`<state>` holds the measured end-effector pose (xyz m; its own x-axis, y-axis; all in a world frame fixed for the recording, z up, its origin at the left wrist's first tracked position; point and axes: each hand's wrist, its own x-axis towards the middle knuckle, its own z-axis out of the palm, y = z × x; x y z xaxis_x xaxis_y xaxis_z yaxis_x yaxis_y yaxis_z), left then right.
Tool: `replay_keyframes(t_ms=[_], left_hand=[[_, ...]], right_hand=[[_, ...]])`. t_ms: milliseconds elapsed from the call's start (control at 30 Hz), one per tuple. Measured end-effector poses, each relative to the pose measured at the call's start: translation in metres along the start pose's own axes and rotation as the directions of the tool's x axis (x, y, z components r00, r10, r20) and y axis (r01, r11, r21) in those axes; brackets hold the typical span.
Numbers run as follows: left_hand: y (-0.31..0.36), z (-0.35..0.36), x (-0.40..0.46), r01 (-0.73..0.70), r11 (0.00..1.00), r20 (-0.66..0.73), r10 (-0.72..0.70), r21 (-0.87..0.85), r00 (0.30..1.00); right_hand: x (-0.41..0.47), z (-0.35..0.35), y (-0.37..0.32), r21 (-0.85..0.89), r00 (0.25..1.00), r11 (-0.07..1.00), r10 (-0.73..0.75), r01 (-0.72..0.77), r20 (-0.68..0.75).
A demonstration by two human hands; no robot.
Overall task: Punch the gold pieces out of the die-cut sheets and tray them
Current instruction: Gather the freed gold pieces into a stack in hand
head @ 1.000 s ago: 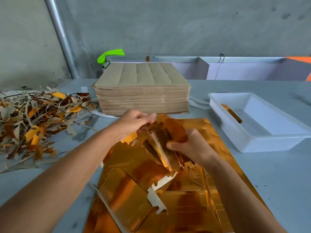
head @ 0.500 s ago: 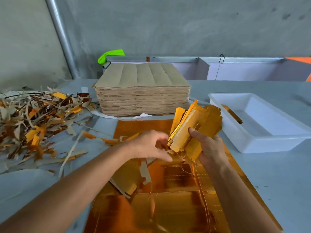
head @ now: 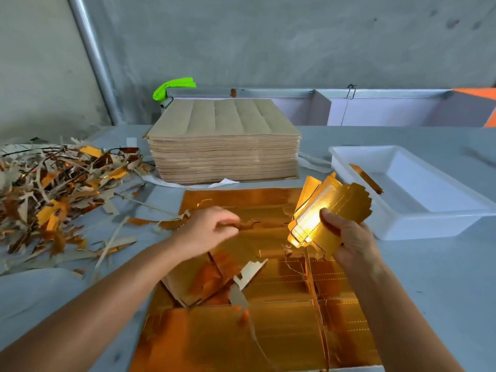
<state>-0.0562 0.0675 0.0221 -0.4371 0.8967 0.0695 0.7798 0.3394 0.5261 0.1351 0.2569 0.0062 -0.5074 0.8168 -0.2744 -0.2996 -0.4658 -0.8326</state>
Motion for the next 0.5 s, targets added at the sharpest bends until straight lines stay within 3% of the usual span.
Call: replay_keyframes(t_ms=[67,133,233,400,500], left_hand=[[-0.016,-0.006,0.004,0.255,0.958,-0.172,-0.232,0.130,0.958],[-0.026,-0.002,0.004,0.413,0.887,-0.107,-0.399,0.208,0.911],[-0.027,0.008,0.003,0.440,0.863,-0.018,-0.450,0.249,0.893],[-0.018,0.022,0.004,0.469,0.881,-0.057,-0.472,-0.056,0.880],[-0.016,0.019,0.005,0.376,0.867,-0.058,-0.415,-0.327,0.908]], right_hand=[[-0.003,0.006,0.005,-0.043,0.996,0.996,0.080,-0.078,0.037],[-0.007,0.015,0.014,-0.102,0.980,0.980,0.181,-0.173,0.076],[-0.011,0.030,0.032,-0.206,0.949,0.946,0.283,-0.251,0.139],[-0.012,0.042,0.053,-0.244,0.933,0.922,0.336,-0.299,0.127],[-0.010,0.038,0.053,-0.243,0.937,0.943,0.280,-0.227,0.210]])
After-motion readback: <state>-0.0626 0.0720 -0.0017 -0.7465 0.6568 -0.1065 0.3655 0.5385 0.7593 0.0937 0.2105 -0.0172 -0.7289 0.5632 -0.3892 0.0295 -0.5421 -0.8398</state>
